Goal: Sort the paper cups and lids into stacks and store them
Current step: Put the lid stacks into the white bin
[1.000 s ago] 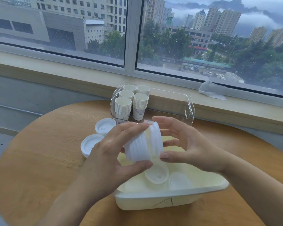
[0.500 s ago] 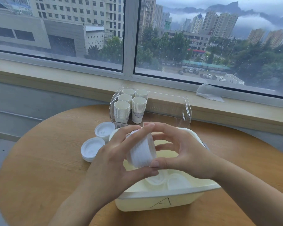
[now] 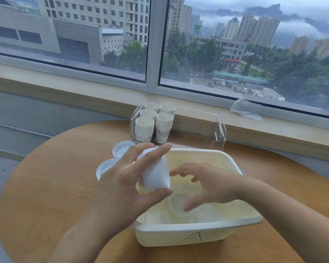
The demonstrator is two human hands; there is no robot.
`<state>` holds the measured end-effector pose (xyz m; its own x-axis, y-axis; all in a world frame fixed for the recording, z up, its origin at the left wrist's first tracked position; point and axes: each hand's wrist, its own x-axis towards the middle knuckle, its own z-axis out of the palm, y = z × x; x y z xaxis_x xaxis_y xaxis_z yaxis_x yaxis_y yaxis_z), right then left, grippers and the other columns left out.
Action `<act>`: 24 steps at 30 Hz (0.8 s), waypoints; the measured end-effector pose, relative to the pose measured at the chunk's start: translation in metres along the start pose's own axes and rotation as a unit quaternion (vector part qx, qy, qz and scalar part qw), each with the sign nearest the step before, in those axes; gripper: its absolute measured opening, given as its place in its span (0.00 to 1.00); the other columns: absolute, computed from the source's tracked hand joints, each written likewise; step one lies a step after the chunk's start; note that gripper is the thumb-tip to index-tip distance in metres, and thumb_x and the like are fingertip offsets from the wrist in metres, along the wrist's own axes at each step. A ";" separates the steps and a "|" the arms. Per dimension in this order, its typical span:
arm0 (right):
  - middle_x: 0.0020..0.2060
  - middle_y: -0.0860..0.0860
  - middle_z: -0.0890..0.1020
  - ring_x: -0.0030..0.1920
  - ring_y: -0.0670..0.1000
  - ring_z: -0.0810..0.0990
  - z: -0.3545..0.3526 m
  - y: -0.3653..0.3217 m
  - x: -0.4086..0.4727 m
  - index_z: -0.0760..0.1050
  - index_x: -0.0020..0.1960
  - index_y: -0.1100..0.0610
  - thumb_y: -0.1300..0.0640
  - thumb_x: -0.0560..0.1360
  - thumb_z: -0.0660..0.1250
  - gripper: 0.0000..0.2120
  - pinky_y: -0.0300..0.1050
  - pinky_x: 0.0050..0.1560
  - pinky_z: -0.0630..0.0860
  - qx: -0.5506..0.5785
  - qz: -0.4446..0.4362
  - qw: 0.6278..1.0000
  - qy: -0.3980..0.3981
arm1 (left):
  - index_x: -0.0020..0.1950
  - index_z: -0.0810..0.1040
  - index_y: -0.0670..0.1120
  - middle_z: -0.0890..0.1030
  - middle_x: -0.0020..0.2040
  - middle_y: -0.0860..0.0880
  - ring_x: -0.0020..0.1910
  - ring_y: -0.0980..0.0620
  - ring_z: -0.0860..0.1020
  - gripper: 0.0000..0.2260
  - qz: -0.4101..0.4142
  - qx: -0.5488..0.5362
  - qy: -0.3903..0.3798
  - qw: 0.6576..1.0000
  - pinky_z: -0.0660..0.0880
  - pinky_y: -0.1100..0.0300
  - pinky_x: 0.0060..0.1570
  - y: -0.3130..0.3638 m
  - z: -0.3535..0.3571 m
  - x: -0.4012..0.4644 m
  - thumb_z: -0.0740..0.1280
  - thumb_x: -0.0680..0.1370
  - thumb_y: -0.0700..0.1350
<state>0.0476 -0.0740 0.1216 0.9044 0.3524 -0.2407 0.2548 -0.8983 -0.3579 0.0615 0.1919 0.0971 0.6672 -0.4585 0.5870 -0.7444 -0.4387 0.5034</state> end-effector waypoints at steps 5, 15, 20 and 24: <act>0.77 0.43 0.67 0.75 0.51 0.68 0.014 0.002 0.023 0.61 0.81 0.40 0.39 0.68 0.81 0.47 0.49 0.73 0.65 -0.145 -0.001 0.984 -0.106 | 0.77 0.62 0.75 0.70 0.75 0.68 0.66 0.61 0.76 0.36 -0.003 0.005 -0.010 1.000 0.80 0.49 0.55 0.002 -0.001 -0.002 0.71 0.71 0.69; 0.70 0.44 0.71 0.69 0.53 0.72 0.029 0.005 0.028 0.65 0.77 0.43 0.44 0.71 0.79 0.39 0.48 0.63 0.69 -0.179 0.013 0.975 -0.128 | 0.76 0.65 0.70 0.72 0.73 0.70 0.69 0.68 0.72 0.35 -0.018 -0.013 -0.003 1.000 0.71 0.73 0.54 0.001 -0.002 -0.002 0.72 0.70 0.66; 0.70 0.46 0.72 0.67 0.55 0.74 0.032 0.004 0.028 0.63 0.78 0.42 0.44 0.71 0.79 0.41 0.51 0.65 0.72 -0.189 0.019 0.971 -0.144 | 0.76 0.66 0.70 0.72 0.73 0.69 0.69 0.68 0.73 0.35 -0.023 -0.019 -0.006 1.000 0.71 0.68 0.56 0.002 -0.002 -0.002 0.71 0.70 0.67; 0.70 0.46 0.73 0.67 0.55 0.74 0.030 0.002 0.029 0.65 0.77 0.43 0.43 0.72 0.78 0.38 0.49 0.63 0.71 -0.191 0.016 0.972 -0.136 | 0.76 0.66 0.70 0.72 0.73 0.69 0.70 0.68 0.72 0.35 -0.024 -0.017 -0.008 1.000 0.70 0.69 0.57 0.001 -0.003 -0.003 0.71 0.70 0.67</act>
<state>0.0637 -0.0580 0.0872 0.8036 0.3314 -0.4944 0.3828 -0.9238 0.0028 0.0591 0.1954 0.0980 0.7016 -0.4504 0.5522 -0.7125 -0.4333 0.5519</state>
